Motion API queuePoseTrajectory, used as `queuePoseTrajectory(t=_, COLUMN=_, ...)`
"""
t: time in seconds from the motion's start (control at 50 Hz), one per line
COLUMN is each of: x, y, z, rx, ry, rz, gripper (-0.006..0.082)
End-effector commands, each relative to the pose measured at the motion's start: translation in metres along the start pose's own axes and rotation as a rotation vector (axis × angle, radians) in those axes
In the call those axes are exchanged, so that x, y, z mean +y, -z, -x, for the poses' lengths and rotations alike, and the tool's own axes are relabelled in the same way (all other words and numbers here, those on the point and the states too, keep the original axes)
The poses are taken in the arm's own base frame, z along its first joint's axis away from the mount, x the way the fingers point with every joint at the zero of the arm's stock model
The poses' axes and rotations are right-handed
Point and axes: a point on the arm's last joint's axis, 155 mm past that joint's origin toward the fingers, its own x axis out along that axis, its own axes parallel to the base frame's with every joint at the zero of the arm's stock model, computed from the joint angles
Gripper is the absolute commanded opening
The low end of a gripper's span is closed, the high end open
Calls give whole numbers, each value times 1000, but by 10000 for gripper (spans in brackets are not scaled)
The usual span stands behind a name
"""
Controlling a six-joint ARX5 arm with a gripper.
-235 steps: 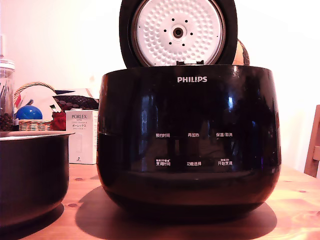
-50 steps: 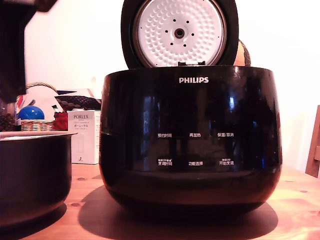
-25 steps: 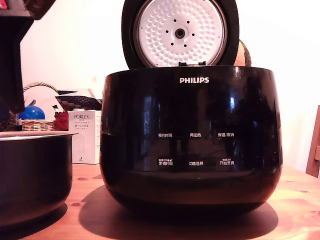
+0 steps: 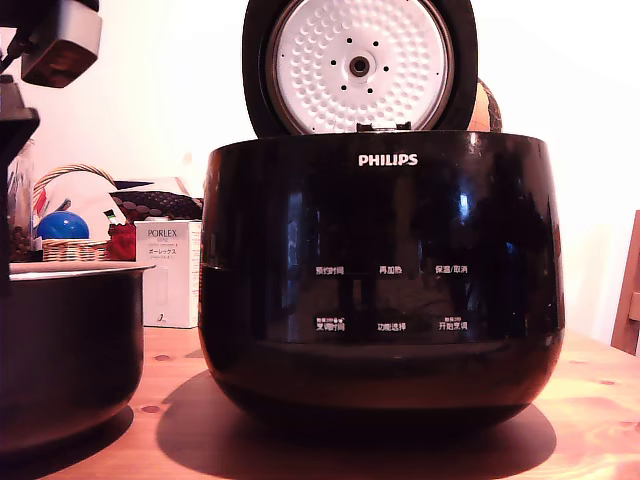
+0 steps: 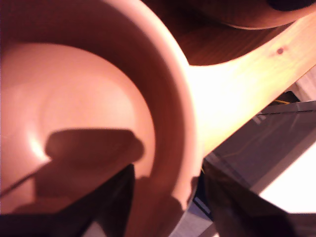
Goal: Pick up the metallic pot next to the rice cooker
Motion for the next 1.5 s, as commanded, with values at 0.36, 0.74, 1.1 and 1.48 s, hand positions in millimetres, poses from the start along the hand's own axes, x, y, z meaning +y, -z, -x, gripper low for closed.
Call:
queuePoseTrajectory(t=0.36, x=1, y=11, z=-17, rx=50, ry=1, rz=-17, gripper=380)
queuePoseTrajectory(t=0.74, x=2, y=16, z=-22, rx=77, ry=2, rz=-15, gripper=379)
queuePoseTrajectory(t=1.1, x=2, y=19, z=-26, rx=96, ry=5, rz=-33, gripper=264)
queuePoseTrajectory(t=1.48, x=2, y=15, z=-26, rx=78, ry=3, rz=-41, gripper=-24)
